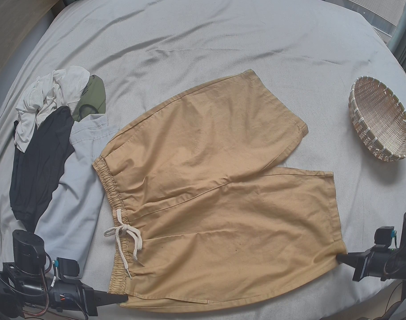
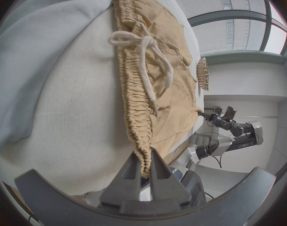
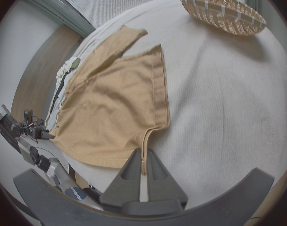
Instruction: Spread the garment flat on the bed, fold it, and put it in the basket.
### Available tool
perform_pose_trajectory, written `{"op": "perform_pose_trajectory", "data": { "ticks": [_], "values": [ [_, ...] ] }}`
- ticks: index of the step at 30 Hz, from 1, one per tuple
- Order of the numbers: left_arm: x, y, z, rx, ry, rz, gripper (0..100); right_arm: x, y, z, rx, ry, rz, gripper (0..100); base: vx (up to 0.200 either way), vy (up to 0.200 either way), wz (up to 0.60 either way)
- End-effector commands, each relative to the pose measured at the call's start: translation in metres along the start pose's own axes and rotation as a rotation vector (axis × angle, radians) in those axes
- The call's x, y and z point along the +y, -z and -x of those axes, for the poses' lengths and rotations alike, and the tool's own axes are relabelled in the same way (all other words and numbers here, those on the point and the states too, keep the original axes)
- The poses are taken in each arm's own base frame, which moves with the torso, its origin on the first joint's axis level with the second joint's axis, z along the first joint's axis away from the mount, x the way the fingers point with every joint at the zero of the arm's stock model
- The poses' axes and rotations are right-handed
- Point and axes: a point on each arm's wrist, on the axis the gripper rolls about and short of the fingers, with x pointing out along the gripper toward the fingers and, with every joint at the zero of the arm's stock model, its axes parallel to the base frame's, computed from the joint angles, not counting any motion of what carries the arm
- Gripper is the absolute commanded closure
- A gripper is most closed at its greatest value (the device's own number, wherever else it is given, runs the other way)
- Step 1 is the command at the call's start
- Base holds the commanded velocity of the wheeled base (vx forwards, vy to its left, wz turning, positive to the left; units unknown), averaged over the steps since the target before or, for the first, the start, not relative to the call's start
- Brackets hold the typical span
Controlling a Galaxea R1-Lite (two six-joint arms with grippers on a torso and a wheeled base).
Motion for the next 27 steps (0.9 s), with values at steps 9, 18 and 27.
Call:
{"op": "perform_pose_trajectory", "data": {
  "ticks": [9,18,27],
  "values": [
    [-0.034,-0.067,0.012,-0.424,0.077,-0.133,100,0.028,-0.124,0.030,-0.471,-0.082,0.056,100,0.000,0.000,0.00],
    [-0.052,-0.091,0.027,-0.643,0.097,-0.122,100,0.040,-0.178,0.031,-0.592,-0.121,0.083,100,0.000,0.000,0.00],
    [-0.064,-0.107,0.036,-0.729,0.120,-0.109,100,0.042,-0.213,0.010,-0.619,-0.129,0.090,100,0.000,0.000,0.00]
  ]
}}
